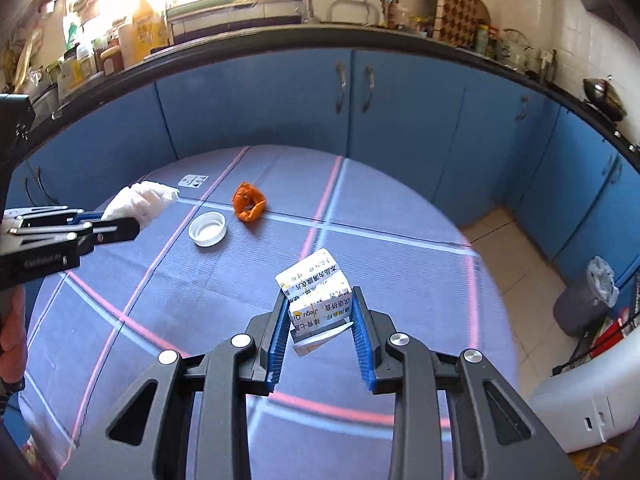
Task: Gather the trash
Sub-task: 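Grasp the white tissue bundle with the left tool while the right grasps the white medicine box, then carry the tissue and medicine box over the black bin and open both tools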
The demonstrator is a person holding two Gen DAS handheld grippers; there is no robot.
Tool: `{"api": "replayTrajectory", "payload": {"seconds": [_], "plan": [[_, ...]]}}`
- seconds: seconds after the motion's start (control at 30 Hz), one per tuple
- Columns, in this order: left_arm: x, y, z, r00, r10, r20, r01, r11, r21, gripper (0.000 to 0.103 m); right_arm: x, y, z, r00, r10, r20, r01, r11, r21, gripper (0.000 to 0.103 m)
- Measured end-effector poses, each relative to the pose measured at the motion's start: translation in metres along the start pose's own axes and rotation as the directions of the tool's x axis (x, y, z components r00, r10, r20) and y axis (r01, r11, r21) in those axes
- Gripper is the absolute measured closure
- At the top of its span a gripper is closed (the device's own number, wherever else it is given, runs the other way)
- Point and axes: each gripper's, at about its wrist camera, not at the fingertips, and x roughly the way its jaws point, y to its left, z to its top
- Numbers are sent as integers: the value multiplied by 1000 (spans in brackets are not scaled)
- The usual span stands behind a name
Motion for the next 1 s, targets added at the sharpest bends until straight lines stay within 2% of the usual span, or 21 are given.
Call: {"api": "replayTrajectory", "payload": {"seconds": [0.4,1.0], "plan": [[-24,-91,-12,998,-48,36,42,987,153,81,-77,-40,-30,990,-115,85,115,993,11,74],[-29,-197,-21,993,-114,18,102,941,322,81,-132,-98,-68,972,-202,116,192,977,91,74]]}}
